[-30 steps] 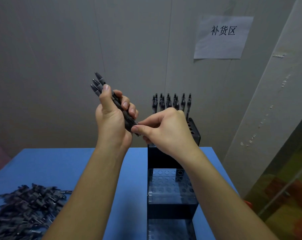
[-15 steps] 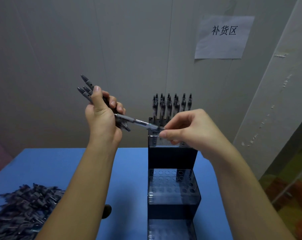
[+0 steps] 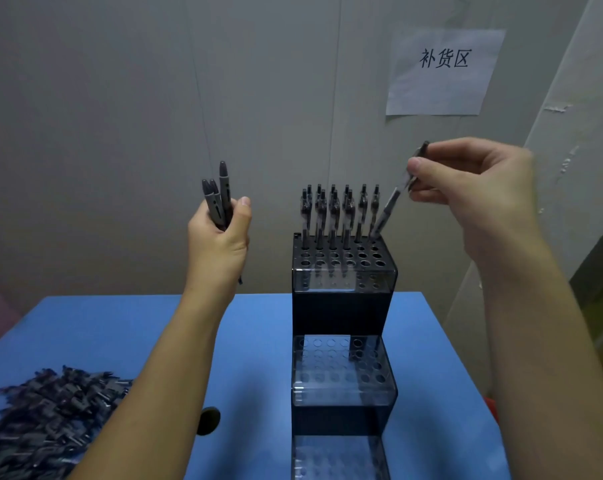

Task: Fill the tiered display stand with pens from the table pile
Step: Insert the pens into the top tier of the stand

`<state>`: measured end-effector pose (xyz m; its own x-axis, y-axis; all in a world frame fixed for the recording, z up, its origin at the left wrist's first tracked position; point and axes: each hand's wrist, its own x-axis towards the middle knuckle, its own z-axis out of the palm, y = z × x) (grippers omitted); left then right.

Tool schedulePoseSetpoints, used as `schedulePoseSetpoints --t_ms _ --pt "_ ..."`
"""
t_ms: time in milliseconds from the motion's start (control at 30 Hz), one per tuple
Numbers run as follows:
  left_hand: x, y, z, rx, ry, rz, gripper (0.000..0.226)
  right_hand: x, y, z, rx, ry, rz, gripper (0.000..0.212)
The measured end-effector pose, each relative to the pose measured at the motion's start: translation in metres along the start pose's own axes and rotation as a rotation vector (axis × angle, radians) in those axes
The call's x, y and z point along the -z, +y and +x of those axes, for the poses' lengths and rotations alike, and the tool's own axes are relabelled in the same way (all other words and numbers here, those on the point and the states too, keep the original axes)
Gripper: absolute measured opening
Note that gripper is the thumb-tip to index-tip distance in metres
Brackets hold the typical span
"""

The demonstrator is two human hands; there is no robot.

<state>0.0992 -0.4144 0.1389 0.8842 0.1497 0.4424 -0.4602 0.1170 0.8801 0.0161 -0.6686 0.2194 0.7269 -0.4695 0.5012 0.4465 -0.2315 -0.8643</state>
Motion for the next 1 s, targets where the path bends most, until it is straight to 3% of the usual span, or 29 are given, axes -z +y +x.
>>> schedulePoseSetpoints --t_ms 133,367,700,1000 --pt "0.003 -0.004 0.001 -0.017 -0.031 0.053 0.027 -0.004 0.004 0.009 0.067 0.070 -0.180 0.015" --pt "0.006 -0.005 0.000 -0.014 -0.085 0.152 0.025 -0.022 0.017 0.009 0.031 0.049 -0.246 0.017" --pt "0.007 -0.003 -0.002 0.040 -0.124 0.114 0.016 -0.032 0.025 0.007 0.022 0.001 -0.345 0.010" --pt "0.005 0.006 -0.006 0.101 -0.146 0.030 0.011 -0.037 0.027 -0.003 -0.080 -0.111 -0.598 0.026"
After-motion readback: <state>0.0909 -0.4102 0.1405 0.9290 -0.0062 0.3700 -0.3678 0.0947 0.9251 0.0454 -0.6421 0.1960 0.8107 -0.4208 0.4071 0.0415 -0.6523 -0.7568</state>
